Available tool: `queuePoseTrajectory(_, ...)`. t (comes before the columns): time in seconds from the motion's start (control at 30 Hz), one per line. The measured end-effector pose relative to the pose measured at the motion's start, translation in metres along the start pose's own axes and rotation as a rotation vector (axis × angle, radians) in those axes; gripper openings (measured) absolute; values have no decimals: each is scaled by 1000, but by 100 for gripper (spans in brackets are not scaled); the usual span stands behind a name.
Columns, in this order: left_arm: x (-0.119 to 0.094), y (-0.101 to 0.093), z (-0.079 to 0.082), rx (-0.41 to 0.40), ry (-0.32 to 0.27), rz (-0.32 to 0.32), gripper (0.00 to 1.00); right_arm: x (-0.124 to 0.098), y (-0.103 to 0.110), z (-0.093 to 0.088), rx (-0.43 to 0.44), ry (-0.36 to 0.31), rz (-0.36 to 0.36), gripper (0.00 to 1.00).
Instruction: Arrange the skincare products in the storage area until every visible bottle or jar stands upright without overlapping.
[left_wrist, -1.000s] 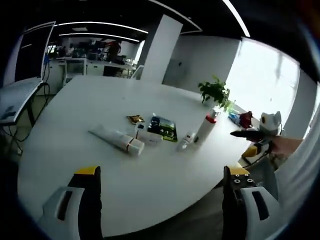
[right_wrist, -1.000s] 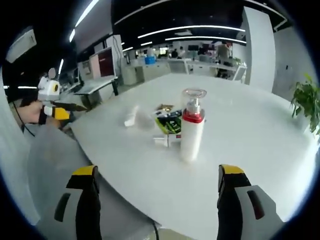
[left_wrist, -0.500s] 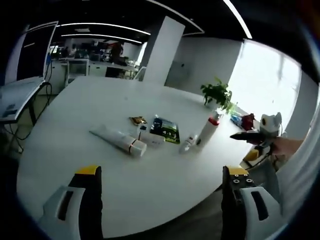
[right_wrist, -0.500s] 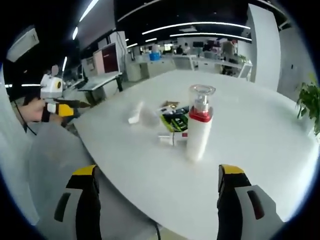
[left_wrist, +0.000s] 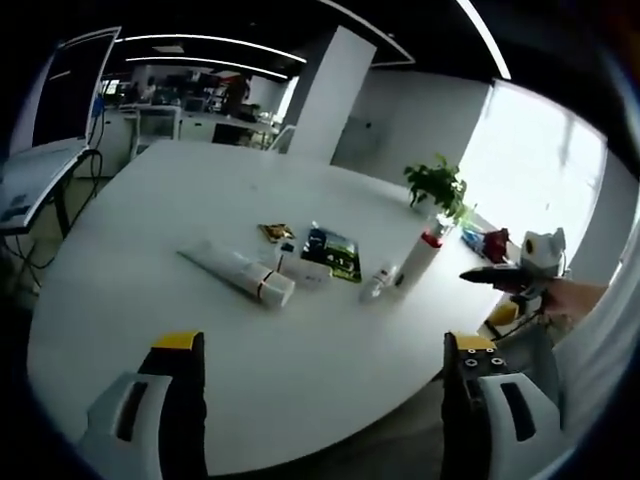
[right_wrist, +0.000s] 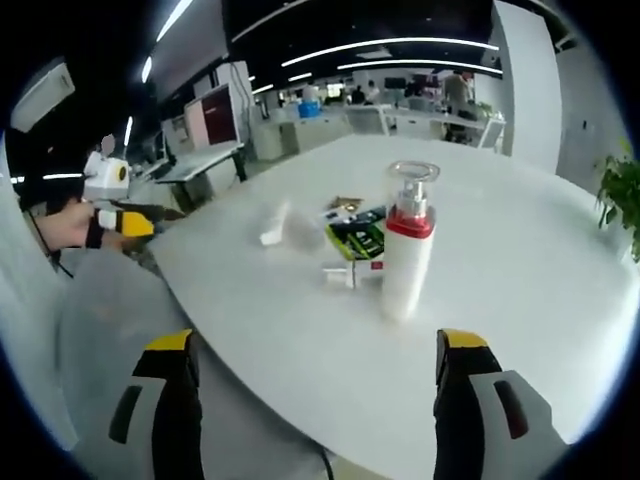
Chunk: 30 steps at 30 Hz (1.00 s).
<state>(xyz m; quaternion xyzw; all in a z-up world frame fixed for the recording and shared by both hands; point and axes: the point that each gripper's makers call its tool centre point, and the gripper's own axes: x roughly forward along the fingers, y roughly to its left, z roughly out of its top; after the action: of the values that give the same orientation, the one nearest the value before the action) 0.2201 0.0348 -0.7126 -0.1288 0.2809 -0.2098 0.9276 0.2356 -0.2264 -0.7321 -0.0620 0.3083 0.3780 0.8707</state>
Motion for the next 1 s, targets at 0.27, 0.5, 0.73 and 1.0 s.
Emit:
queuePoseTrajectory(0.27,1,6,4,-15,-21,8,93,19,28,11,-32,45,83,90)
queuePoseTrajectory(0.5,-3,6,5,-4,-21,-3,96,39,40,20,-71,97,141,86)
queuePoseTrajectory(0.73,-9,6,7,-13,-24,-3,98,66,52,36,-107,128,184,86)
queuePoseTrajectory(1.0,-8,9,8,-18,-34,2,95,92,65,47,-139,161,223,85)
